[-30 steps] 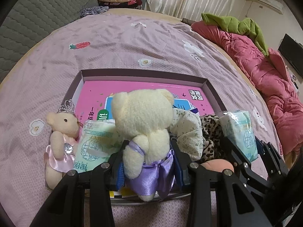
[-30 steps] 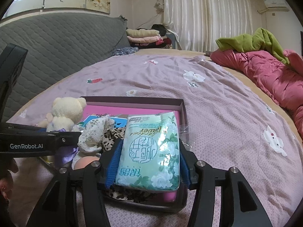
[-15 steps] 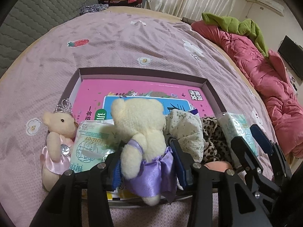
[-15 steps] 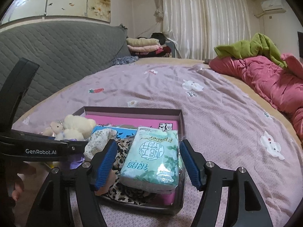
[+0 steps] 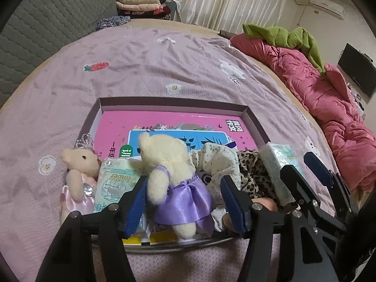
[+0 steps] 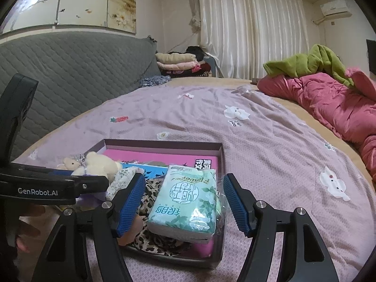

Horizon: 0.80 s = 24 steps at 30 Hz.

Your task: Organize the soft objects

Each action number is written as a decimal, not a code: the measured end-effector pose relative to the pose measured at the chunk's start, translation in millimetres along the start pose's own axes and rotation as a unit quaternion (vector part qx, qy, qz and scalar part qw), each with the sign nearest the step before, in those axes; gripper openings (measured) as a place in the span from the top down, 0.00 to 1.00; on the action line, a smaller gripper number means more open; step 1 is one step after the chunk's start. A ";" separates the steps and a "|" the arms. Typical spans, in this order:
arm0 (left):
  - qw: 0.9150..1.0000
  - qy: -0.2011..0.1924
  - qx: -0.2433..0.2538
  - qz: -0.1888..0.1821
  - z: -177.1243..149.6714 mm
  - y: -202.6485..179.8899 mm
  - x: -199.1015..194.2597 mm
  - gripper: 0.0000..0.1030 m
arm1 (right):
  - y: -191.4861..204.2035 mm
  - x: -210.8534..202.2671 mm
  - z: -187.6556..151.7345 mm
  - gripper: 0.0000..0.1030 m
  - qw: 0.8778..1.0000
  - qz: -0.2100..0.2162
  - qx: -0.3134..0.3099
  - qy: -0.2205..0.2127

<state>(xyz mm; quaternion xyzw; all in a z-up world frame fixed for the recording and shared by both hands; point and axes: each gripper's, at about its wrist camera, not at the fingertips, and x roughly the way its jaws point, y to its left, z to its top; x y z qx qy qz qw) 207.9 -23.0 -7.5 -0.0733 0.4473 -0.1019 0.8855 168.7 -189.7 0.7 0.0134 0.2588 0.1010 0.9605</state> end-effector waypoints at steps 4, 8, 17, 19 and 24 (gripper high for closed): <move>1.000 -0.007 0.002 0.007 -1.1 0.5 -9.0 0.39 | 0.4 -1.8 0.8 0.31 1.000 0.002 -0.001 -0.002; 1.000 -0.013 0.005 0.015 -2.1 -0.2 -17.9 0.39 | 2.2 -7.1 2.0 0.30 1.000 0.004 -0.005 -0.007; 0.999 -0.027 0.013 0.036 -8.2 -1.4 -40.5 0.39 | 8.7 -28.0 3.3 0.27 1.000 0.001 -0.004 -0.029; 0.998 -0.035 0.018 0.041 -12.5 -2.8 -49.3 0.39 | 12.5 -39.1 2.5 0.26 0.999 -0.001 -0.007 -0.039; 0.998 -0.033 0.018 0.043 -24.4 -2.9 -61.2 0.39 | 18.6 -57.1 -4.1 0.25 1.000 -0.002 0.002 -0.031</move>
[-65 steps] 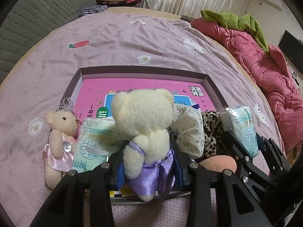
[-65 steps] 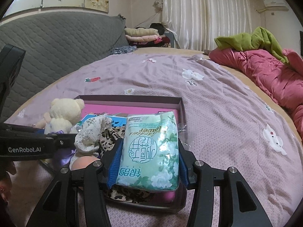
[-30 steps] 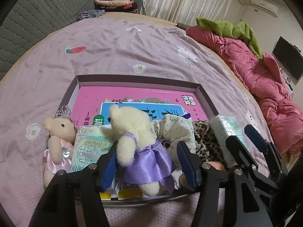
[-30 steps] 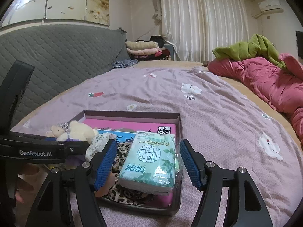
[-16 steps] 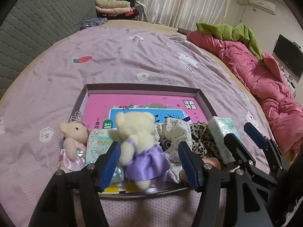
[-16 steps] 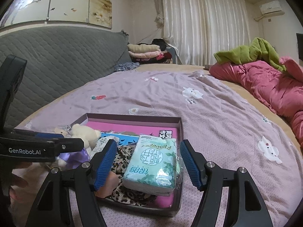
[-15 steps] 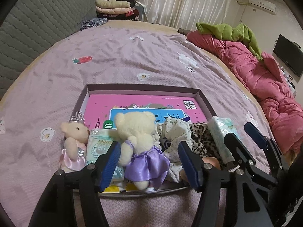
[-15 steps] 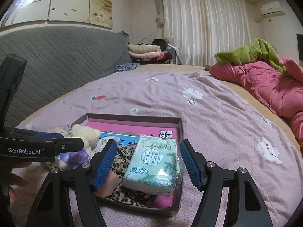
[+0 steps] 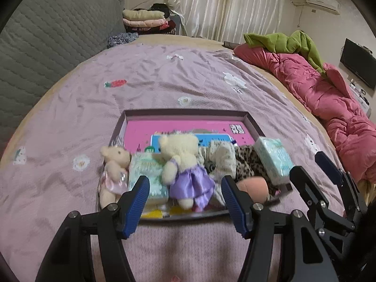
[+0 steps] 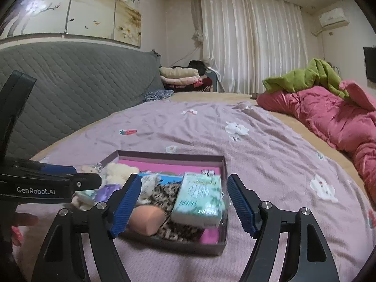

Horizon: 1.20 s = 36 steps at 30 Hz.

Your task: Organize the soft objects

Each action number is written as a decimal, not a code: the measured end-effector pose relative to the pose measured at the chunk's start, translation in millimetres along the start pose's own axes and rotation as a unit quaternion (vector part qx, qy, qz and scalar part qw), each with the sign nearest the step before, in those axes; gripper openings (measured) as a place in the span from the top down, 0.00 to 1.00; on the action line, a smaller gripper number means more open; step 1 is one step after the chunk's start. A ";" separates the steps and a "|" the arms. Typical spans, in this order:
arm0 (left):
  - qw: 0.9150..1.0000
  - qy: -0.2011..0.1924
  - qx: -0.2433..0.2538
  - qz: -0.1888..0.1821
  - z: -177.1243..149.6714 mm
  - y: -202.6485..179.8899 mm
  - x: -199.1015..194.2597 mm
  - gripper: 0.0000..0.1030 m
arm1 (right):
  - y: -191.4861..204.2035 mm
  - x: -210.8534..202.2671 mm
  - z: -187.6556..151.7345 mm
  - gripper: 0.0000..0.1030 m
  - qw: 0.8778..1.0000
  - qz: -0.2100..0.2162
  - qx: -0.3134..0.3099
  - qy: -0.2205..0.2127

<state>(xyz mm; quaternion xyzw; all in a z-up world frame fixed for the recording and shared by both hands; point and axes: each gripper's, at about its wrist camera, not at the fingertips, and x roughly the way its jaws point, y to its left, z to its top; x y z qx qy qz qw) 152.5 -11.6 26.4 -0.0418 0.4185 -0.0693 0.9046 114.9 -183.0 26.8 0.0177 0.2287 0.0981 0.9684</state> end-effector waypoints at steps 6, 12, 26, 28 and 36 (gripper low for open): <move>1.000 0.008 -0.012 0.016 -21.0 7.3 -10.6 0.39 | 18.6 -14.9 -11.8 0.25 0.999 -0.022 -0.022 0.026; 0.999 0.023 -0.009 0.023 -48.2 10.7 -16.8 0.39 | 31.2 -27.9 -26.8 0.25 0.998 -0.030 -0.027 0.051; 0.999 0.033 -0.013 0.020 -80.2 12.9 -30.5 0.39 | 30.5 -48.9 -54.1 0.25 0.993 -0.047 -0.002 0.110; 0.999 0.039 -0.012 0.019 -86.3 12.0 -30.5 0.39 | 33.5 -50.6 -56.1 0.25 0.992 -0.044 -0.005 0.115; 0.998 0.050 -0.009 0.025 -102.5 11.4 -33.8 0.39 | 48.0 -62.5 -60.3 0.25 0.992 -0.033 -0.017 0.124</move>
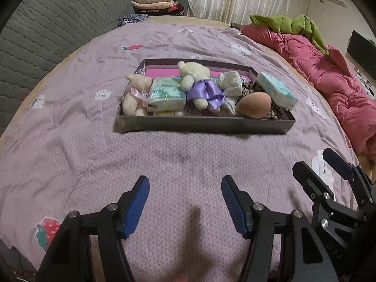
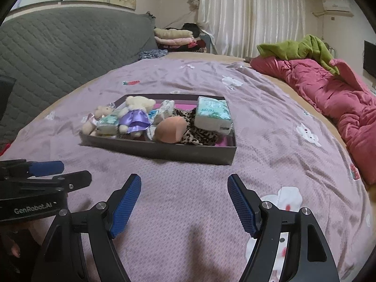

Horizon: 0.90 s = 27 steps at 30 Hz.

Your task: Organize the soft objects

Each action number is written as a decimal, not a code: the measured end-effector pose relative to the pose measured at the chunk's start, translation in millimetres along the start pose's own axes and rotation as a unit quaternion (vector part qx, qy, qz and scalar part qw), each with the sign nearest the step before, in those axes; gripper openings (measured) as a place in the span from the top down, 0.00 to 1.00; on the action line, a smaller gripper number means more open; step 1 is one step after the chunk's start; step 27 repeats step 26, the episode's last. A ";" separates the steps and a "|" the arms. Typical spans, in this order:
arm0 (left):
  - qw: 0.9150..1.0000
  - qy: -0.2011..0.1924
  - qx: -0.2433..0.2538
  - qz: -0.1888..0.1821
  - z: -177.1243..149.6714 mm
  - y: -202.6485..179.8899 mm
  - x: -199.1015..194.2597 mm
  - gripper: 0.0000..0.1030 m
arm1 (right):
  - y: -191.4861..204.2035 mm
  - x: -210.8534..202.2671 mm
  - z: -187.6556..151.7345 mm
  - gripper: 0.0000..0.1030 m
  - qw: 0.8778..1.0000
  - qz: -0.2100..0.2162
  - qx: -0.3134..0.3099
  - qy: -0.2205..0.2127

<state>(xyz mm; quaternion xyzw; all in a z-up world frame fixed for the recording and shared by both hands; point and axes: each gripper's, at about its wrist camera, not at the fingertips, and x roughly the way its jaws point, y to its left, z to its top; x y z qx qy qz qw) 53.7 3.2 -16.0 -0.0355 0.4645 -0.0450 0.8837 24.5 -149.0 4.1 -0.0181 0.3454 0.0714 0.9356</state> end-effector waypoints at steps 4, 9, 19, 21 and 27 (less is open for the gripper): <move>1.000 -0.003 0.000 0.005 -3.5 0.6 -3.8 0.39 | 3.5 -4.4 -2.2 0.25 1.000 0.001 -0.002 0.005; 1.000 -0.003 -0.004 0.009 -6.0 2.9 -8.2 0.39 | 5.1 -9.4 -4.2 0.25 1.000 0.003 0.000 0.005; 1.000 0.000 0.000 0.011 -10.3 3.1 -14.2 0.39 | 9.1 -14.5 -7.1 0.25 1.000 0.007 0.000 0.010; 1.000 0.001 0.001 0.012 -11.8 3.0 -15.1 0.39 | 9.5 -15.3 -7.3 0.25 1.000 0.007 0.000 0.010; 1.000 0.003 -0.002 0.009 -12.7 4.1 -14.6 0.39 | 9.4 -15.7 -7.7 0.25 1.000 0.006 0.005 0.010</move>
